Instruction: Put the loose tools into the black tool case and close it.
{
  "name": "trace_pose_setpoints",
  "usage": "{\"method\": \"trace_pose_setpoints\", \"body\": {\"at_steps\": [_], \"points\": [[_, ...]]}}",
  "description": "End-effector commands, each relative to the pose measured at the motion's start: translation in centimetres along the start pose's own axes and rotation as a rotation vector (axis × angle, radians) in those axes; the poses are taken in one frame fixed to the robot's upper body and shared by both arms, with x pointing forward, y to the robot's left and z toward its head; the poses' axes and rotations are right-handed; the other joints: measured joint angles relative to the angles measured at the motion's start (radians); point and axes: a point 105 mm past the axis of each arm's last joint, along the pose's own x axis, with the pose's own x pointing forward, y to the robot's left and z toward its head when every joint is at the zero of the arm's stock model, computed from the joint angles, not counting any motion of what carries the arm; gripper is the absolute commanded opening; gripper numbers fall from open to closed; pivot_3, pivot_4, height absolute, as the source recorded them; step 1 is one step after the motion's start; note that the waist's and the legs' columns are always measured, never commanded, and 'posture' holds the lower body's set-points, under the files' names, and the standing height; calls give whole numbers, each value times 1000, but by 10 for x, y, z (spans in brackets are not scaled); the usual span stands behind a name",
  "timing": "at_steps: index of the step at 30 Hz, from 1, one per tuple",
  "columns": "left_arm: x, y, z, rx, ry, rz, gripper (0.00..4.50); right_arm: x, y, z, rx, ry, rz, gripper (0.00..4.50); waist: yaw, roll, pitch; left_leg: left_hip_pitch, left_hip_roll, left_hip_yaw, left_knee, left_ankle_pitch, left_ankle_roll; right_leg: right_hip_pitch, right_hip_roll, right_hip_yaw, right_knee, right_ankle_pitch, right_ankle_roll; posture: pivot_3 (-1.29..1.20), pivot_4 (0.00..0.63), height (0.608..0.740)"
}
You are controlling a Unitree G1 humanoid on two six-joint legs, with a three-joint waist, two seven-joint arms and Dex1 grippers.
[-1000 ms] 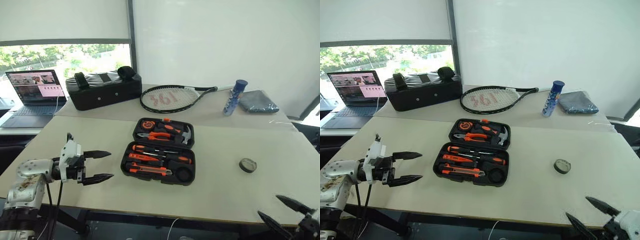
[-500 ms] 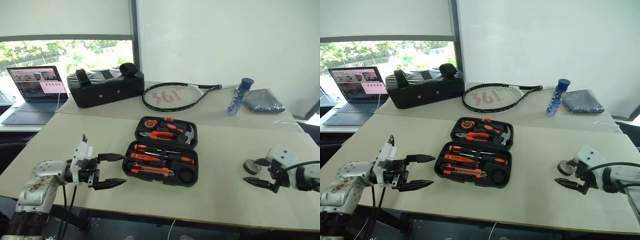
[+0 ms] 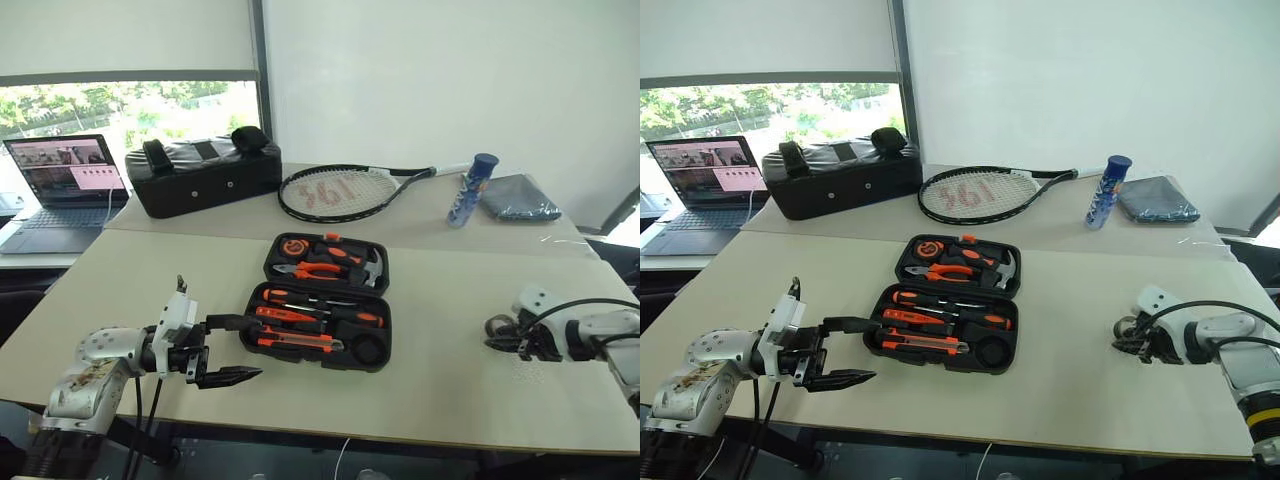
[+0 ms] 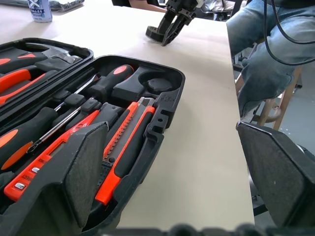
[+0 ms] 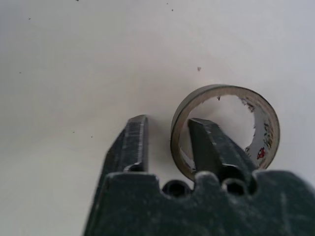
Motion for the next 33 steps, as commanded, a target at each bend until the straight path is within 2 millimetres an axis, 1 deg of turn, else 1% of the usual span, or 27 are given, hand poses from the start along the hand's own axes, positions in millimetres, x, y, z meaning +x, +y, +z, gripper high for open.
{"method": "trace_pose_setpoints", "body": {"at_steps": [1,2,3,4,5,7,8,9,10,11,12,14,16,20,23,28,30,32,33], "points": [[-3,2,6,38,-14,16,4500,-10,-1,31,-134,-100,34,31,0,0,0,0,0,0,0,0,0,0,0,0,0,0,0,0,150,740],[-4,2,6,37,-14,18,4500,-12,4,41,-176,-129,75,31,-1,0,0,0,0,0,0,0,0,0,0,0,0,0,0,0,150,740],[-5,1,5,33,-16,23,4500,-14,17,67,-196,-212,145,31,-1,1,1,0,0,0,0,0,0,0,0,0,1,0,0,0,150,740],[-5,1,5,30,-18,25,4500,-16,27,83,-207,-266,197,31,-5,3,2,0,0,0,0,0,0,0,1,0,1,0,0,0,150,740],[-6,1,4,29,-19,31,4500,-17,43,106,-229,-330,270,31,-8,4,3,0,1,0,0,0,0,-1,1,1,1,0,0,0,150,740],[-7,1,2,24,-18,41,4500,-17,79,142,-267,-414,415,31,-20,6,5,0,1,0,0,0,0,-1,1,1,3,0,0,0,150,740],[-8,2,1,18,-18,46,4500,-15,98,157,-283,-447,475,31,-23,6,5,1,1,-1,0,0,0,-1,2,1,4,0,0,0,150,740],[-8,1,-1,13,-18,50,4500,-11,112,163,-285,-449,517,31,-24,6,5,1,1,-1,0,0,0,-1,2,1,4,0,0,0,150,740],[-8,1,-2,8,-16,53,4500,-6,124,166,-295,-431,552,31,-22,6,5,1,2,-3,0,0,0,0,3,-1,4,0,0,0,150,740],[-8,1,-4,4,-14,53,4500,-1,133,164,-318,-400,575,31,-19,5,5,1,2,-4,0,0,0,0,3,-2,4,0,0,0,150,740],[-8,1,-4,2,-13,53,4500,2,137,163,-333,-376,587,31,-13,5,6,0,2,-5,0,0,0,0,3,-3,3,0,0,0,150,740],[-7,-1,-5,-4,-11,52,4500,17,144,163,-340,-337,575,31,-3,4,6,-2,0,-5,1,0,0,-2,0,-3,2,0,-1,0,150,740],[-7,-2,-5,-6,-10,51,4500,28,146,159,-359,-283,559,31,4,4,6,-4,0,-4,2,0,0,-3,-1,-3,2,0,0,0,150,740],[-10,-2,-5,-8,-1,63,4500,40,145,155,-374,-241,521,31,4,4,6,-5,0,-4,2,0,0,-4,0,-3,3,0,-1,0,150,740],[-12,-2,-6,-6,7,67,4500,46,144,142,-399,-172,517,31,4,4,6,-5,0,-4,1,0,0,-4,0,-4,3,0,-1,0,150,740],[-12,-2,-5,2,9,72,4500,48,140,132,-405,-105,504,31,4,4,6,-5,0,-4,1,0,0,-4,0,-3,3,0,-1,0,150,740],[-13,-2,-5,3,11,72,4500,48,139,132,-393,-105,505,31,7,4,6,-5,0,-5,1,0,0,-4,0,-4,3,0,-1,0,150,740],[-13,-1,-5,6,14,74,4500,47,144,131,-370,-93,539,31,7,4,6,-5,0,-5,1,0,0,-4,0,-4,2,0,-1,0,150,740],[-13,0,-5,7,14,76,4500,48,144,135,-375,-114,524,31,7,4,6,-5,0,-4,1,0,0,-4,0,-4,2,0,-1,0,150,740]]}}
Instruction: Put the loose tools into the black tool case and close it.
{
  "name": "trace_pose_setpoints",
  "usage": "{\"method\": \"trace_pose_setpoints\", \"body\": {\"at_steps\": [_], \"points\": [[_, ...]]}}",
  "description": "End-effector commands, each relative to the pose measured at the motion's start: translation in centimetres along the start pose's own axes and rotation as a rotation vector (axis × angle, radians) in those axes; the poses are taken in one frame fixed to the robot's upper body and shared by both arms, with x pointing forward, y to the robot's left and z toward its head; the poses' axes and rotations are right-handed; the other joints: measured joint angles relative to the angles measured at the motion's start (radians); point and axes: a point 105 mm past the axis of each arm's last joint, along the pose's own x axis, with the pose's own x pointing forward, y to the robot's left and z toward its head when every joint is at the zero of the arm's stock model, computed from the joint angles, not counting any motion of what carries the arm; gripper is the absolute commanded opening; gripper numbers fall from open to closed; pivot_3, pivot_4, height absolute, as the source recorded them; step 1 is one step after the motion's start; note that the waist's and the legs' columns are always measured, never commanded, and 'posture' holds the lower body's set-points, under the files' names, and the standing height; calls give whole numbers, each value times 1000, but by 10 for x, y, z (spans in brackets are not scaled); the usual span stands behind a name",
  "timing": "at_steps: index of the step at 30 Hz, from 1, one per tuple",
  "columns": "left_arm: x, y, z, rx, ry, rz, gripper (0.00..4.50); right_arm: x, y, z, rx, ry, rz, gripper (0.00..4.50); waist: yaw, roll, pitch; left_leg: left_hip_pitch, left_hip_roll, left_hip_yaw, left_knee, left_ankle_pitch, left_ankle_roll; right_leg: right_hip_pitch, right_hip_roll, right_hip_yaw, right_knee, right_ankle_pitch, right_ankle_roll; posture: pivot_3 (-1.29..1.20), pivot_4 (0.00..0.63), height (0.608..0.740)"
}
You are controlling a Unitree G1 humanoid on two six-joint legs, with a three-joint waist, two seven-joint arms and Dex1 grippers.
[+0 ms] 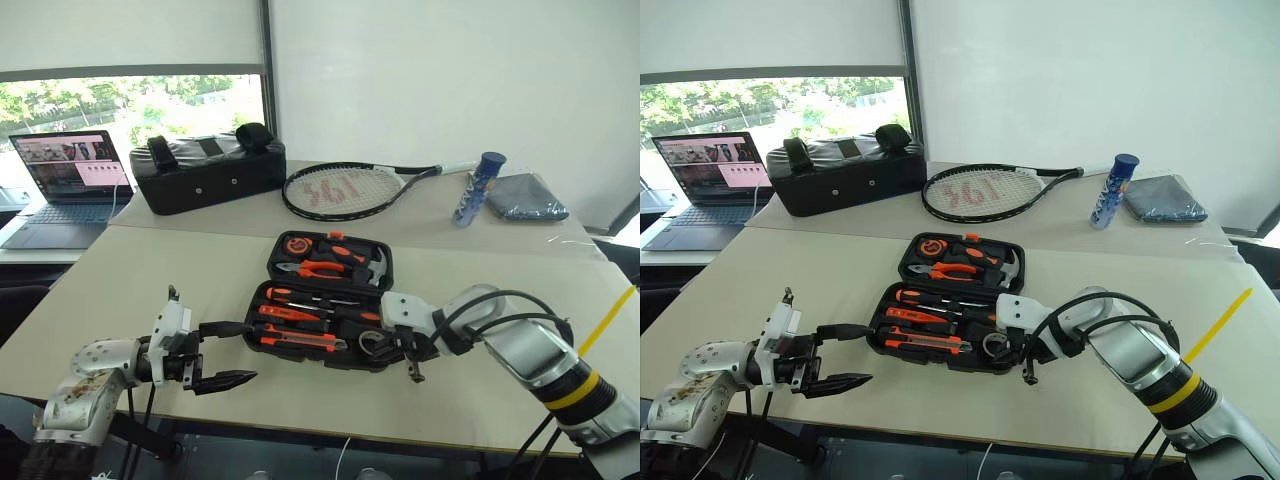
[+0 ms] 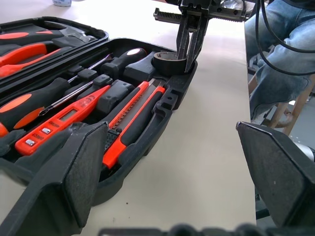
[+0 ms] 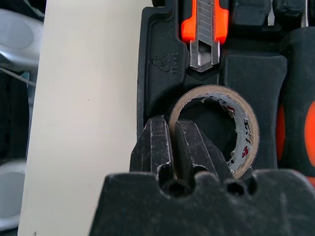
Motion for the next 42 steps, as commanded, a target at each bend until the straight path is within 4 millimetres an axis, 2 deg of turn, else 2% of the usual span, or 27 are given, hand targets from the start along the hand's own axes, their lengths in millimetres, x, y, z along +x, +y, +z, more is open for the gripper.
{"method": "trace_pose_setpoints", "body": {"at_steps": [1,2,4,6,7,8,10,13,16,19,20,24,25,29,31,34,38,42], "points": [[-4,1,9,59,1,10,4500,-2,0,2,6,12,-4,399,0,0,0,0,0,0,0,0,0,0,0,0,0,0,0,0,150,740],[-4,2,9,59,0,14,4500,-2,-5,7,-12,-20,-37,789,0,0,0,0,0,0,0,0,0,0,0,0,0,0,0,0,150,740],[-4,2,9,60,1,17,4500,-6,-3,14,-19,-53,-19,1283,-2,0,0,0,0,0,0,0,0,0,0,0,0,0,0,0,150,740],[-6,3,9,57,1,29,4500,-19,3,32,-44,-129,32,1987,-2,0,0,0,0,0,0,0,0,0,0,0,0,0,0,0,150,740],[-7,4,9,56,6,35,4500,-27,2,38,-43,-147,22,2185,-3,0,0,0,0,0,0,0,0,0,0,0,0,0,0,0,150,740],[-9,7,10,51,5,56,4500,-36,-2,45,-57,-195,-7,2670,-3,0,0,-1,0,-1,0,0,0,-1,0,-1,0,0,0,0,150,740],[-12,11,11,44,3,86,4500,-47,-6,49,-55,-249,-39,2670,-4,0,0,-1,0,-1,0,0,0,-1,0,-1,0,0,0,0,150,740],[-22,33,16,13,-22,226,4500,-61,-5,31,1,-288,-55,2670,0,-1,0,-1,0,-1,0,0,0,0,0,-1,0,0,0,0,150,740],[-35,60,14,-6,-10,392,4500,-62,-7,9,68,-318,-111,2670,4,-2,1,-1,0,-3,0,0,0,1,0,-4,-1,0,0,0,150,740],[-49,94,7,4,26,609,3791,-53,-14,-24,90,-295,-221,1948,2,-2,1,-1,0,-3,0,0,0,2,0,-4,-1,0,0,0,150,740],[-48,100,4,-10,41,640,3335,-50,-20,-31,88,-292,-276,1545,2,-2,1,0,0,-3,0,0,0,2,0,-3,0,0,0,0,150,740],[-36,109,-6,-27,89,654,1965,-44,-41,-46,76,-332,-457,167,-11,-2,1,0,0,-1,0,0,0,1,0,-1,1,0,0,0,150,740],[-32,112,-9,-37,106,659,1592,-41,-44,-52,50,-324,-494,0,-11,-2,1,0,0,-1,0,0,0,0,1,-1,1,1,-1,0,150,740],[-11,113,-15,-63,126,624,140,-29,-46,-61,37,-317,-524,0,-6,-2,1,0,-1,-2,0,0,0,0,1,-1,1,1,-1,0,150,740],[6,105,-17,-66,137,543,55,-26,-52,-57,18,-319,-559,0,-5,-2,1,0,-1,-2,0,0,0,1,0,-1,1,1,-1,0,150,740],[17,97,-22,-79,168,496,55,-20,-52,-55,29,-313,-545,0,-6,-2,1,0,-1,-2,0,0,0,1,1,-1,2,1,-1,0,150,740],[28,82,-26,-61,202,393,55,-10,-38,-51,84,-327,-443,0,-6,-2,1,0,0,-2,0,0,0,1,1,-1,2,1,-1,0,150,740],[35,72,-22,-61,183,351,55,-13,-29,-48,86,-311,-409,0,-1,-2,1,-1,-1,-2,0,0,0,1,0,-1,1,1,-1,0,150,740]]}}
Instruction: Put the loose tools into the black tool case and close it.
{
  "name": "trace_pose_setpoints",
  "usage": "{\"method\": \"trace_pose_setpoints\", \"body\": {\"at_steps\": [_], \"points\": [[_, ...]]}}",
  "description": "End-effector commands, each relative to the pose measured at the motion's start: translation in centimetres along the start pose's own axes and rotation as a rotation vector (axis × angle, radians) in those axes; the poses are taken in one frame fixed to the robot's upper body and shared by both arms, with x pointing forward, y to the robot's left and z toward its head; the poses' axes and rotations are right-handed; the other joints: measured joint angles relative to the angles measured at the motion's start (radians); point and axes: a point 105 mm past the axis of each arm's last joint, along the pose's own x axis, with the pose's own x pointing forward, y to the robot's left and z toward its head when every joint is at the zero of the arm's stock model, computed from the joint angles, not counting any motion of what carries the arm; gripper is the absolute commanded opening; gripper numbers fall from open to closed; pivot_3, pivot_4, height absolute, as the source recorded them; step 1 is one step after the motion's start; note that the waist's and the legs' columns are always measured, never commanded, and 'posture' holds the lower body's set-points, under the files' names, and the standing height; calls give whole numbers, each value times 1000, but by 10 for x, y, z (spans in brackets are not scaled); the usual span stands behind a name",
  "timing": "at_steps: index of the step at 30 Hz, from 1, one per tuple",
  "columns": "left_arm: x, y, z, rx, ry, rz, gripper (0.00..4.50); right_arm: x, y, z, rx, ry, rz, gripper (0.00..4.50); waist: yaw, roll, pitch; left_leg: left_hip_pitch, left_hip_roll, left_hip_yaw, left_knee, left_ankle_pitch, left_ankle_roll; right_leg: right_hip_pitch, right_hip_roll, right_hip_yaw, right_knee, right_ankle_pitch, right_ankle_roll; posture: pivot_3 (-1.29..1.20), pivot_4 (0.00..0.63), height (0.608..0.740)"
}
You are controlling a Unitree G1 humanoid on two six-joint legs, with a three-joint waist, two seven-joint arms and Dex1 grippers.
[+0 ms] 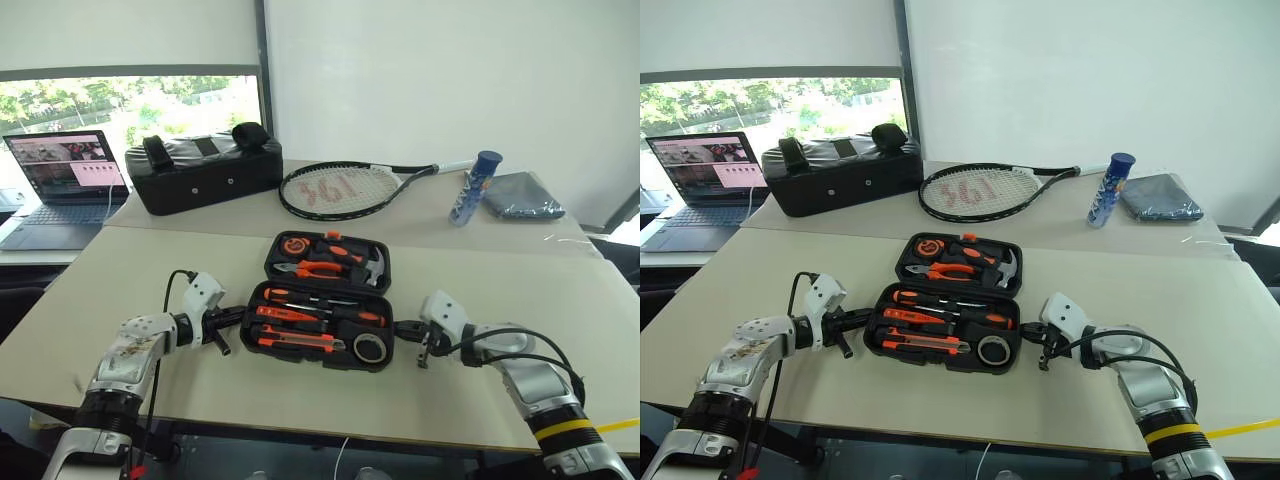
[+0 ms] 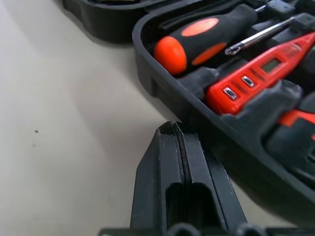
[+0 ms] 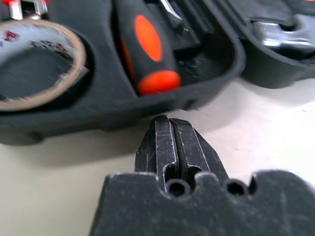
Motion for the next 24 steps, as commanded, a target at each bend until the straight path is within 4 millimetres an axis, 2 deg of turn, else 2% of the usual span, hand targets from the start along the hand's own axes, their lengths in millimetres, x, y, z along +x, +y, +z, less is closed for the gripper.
{"method": "trace_pose_setpoints", "body": {"at_steps": [1,3,13,19,22,24], "points": [[4,-21,12,47,-30,-101,55,-2,13,16,-18,-32,62,0,1,0,0,0,0,0,0,0,0,0,0,0,0,0,0,0,150,740],[3,-31,11,47,-26,-140,55,-5,17,16,-10,-22,76,0,1,0,0,-1,0,0,0,0,0,0,0,0,0,0,0,0,150,740],[-8,-48,-6,22,13,-167,55,-16,43,4,49,40,121,0,1,0,0,0,0,-1,0,0,0,1,0,0,0,0,0,0,150,740],[-28,-42,-16,-1,44,-101,55,-37,33,-7,66,81,67,0,1,0,0,2,0,0,0,0,0,2,0,0,-1,0,0,0,150,740],[-37,-32,-18,-20,64,-64,55,-49,24,-3,98,65,44,0,0,0,0,3,0,0,0,0,0,3,0,0,0,0,0,0,150,740],[-44,-21,-11,-33,50,-38,55,-58,17,3,123,46,29,0,-1,0,0,4,0,0,0,0,0,3,0,1,0,0,0,0,150,740]]}}
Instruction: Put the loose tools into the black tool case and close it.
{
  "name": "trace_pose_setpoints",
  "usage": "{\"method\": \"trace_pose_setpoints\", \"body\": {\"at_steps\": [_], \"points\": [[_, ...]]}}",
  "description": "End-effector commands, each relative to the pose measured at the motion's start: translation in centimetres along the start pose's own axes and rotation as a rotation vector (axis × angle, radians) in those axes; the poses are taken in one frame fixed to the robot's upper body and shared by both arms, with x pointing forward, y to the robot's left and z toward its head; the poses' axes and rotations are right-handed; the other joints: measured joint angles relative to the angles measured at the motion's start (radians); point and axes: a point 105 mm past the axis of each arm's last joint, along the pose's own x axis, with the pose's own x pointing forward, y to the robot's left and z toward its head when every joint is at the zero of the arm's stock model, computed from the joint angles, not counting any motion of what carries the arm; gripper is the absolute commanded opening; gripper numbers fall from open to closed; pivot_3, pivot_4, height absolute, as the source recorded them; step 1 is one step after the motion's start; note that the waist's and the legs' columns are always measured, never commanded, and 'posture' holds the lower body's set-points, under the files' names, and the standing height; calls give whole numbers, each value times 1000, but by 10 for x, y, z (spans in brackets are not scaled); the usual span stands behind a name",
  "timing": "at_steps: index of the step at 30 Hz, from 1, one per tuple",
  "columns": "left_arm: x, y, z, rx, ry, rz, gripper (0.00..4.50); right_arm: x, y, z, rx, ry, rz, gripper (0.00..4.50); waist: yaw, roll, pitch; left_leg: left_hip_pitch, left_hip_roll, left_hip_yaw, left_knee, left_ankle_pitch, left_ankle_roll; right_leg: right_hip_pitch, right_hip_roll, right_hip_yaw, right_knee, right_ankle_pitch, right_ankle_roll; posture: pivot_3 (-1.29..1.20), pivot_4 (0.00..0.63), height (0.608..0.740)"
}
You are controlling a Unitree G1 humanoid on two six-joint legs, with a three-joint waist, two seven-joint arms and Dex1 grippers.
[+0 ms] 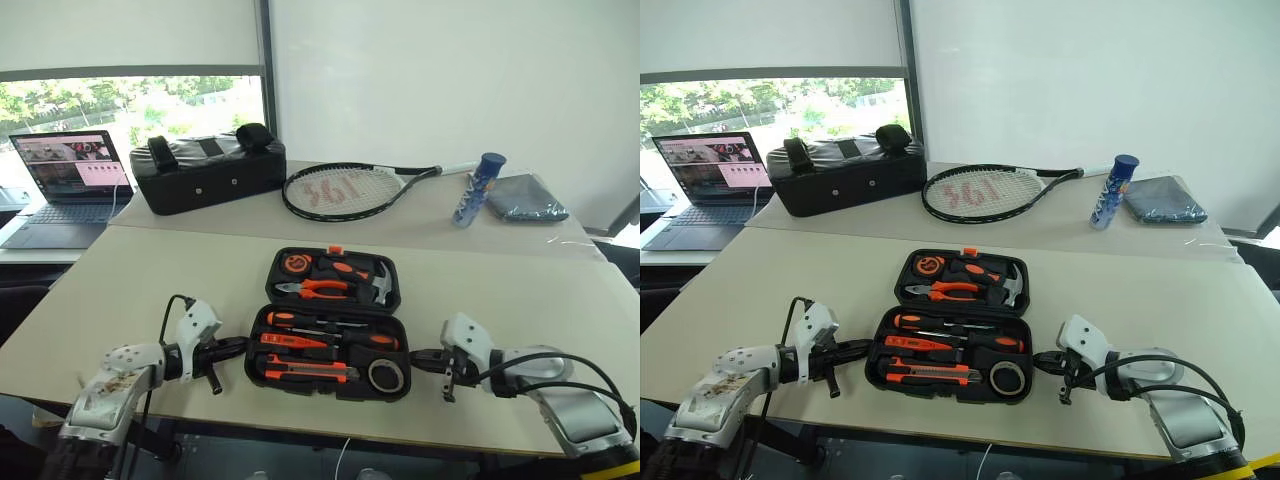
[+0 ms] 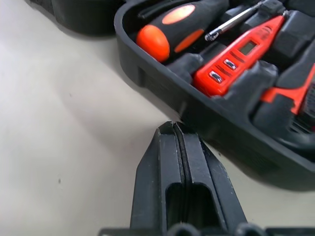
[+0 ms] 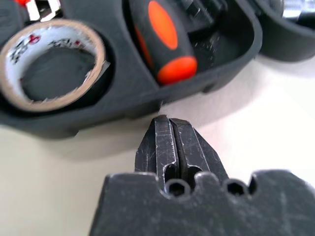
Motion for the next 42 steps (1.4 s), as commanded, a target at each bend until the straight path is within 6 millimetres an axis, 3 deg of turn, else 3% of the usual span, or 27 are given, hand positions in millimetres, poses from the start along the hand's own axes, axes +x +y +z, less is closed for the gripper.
{"method": "trace_pose_setpoints", "body": {"at_steps": [1,4,6,7,9,11,15,19,24,33,35,38,41,42], "points": [[-19,22,12,-27,6,72,4,-26,-12,18,55,-47,-22,287,-1,0,0,0,0,0,0,0,0,0,0,0,0,0,0,0,150,740],[-25,33,28,-109,29,78,717,-35,-15,41,126,-120,-2,1057,-4,-1,1,1,0,-1,0,1,0,0,1,0,1,-1,2,0,150,740],[-26,43,52,-200,3,95,1479,-37,-35,63,213,-177,-114,1767,-9,-2,1,1,1,-1,0,1,0,0,2,0,1,-2,4,0,150,740],[-26,46,58,-228,4,107,1808,-37,-40,68,249,-176,-143,2066,-9,-2,1,1,1,-1,0,1,0,-1,3,1,1,-3,5,0,150,740],[-22,47,77,-331,23,76,2540,-35,-42,66,320,-2,-139,2806,-9,-2,1,1,1,-1,0,1,-1,0,3,1,1,-3,6,0,150,740],[-16,50,89,-390,65,77,3255,-31,-54,85,458,-44,-139,3472,-6,-2,2,-1,0,-2,0,1,-1,-2,3,1,1,-3,5,0,150,740],[-4,59,96,-463,165,145,4461,-21,-66,96,630,33,-168,3527,-10,-3,2,-2,0,-2,0,1,0,-3,3,1,1,1,-1,0,150,740],[23,61,107,-516,185,144,4461,-1,-82,99,776,92,-233,3527,-4,-2,2,-6,0,-3,-1,1,0,-6,2,0,0,1,-1,0,150,740],[43,66,105,-530,217,181,4461,12,-92,89,787,182,-322,3527,0,-2,2,-20,-2,-3,1,2,-2,-22,1,0,5,2,-1,0,150,740],[53,63,98,-541,246,170,4461,19,-98,80,784,246,-374,3527,-3,-2,2,-22,-3,-3,0,2,-3,-24,-1,0,6,2,-1,0,150,740],[55,64,97,-546,245,178,4500,22,-99,78,786,254,-377,3016,-4,-2,2,-21,-3,-3,0,3,-3,-24,-1,0,7,2,-1,0,150,740],[59,65,93,-533,253,190,3845,30,-98,77,786,266,-369,2182,-4,-2,2,-20,-3,-3,0,3,-4,-23,-1,0,8,2,-1,0,150,740],[61,63,90,-534,268,183,2447,35,-97,74,777,293,-363,880,-3,-2,2,-19,-4,-3,0,3,-4,-22,-1,0,9,2,-1,0,150,740],[61,63,89,-534,270,182,2303,36,-97,73,769,302,-361,747,-2,-2,2,-19,-4,-3,0,3,-4,-22,-1,0,9,2,-1,0,150,740]]}}
